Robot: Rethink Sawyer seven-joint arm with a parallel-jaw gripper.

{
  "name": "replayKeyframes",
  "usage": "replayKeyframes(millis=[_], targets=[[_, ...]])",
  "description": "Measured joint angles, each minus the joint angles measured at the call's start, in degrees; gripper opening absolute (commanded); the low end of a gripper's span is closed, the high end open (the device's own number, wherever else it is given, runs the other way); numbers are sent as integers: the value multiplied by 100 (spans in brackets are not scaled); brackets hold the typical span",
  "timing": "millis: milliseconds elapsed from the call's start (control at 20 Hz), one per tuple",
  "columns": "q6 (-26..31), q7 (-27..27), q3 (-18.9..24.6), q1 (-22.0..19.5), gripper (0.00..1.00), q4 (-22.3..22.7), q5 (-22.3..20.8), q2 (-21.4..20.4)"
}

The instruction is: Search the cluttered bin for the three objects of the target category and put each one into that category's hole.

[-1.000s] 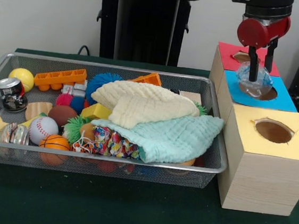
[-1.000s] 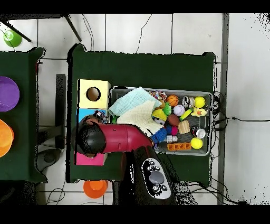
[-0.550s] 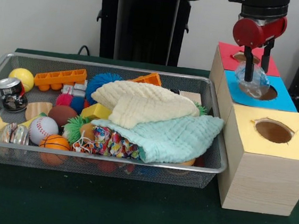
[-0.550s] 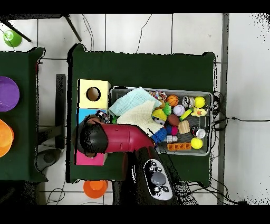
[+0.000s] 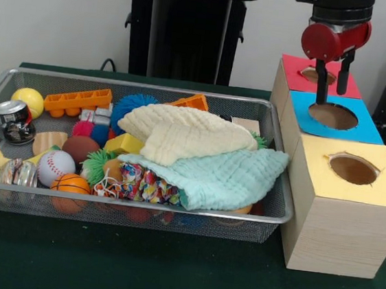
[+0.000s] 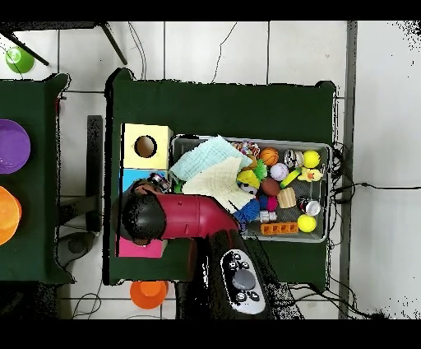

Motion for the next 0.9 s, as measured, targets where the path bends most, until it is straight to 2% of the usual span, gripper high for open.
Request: replayKeyframes(millis=[400, 600, 900], targets=[[1, 33, -293, 414, 100, -35, 205, -11], [41, 234, -655, 624, 100, -111, 366, -120], [130, 449, -988, 664, 100, -261, 467, -199]])
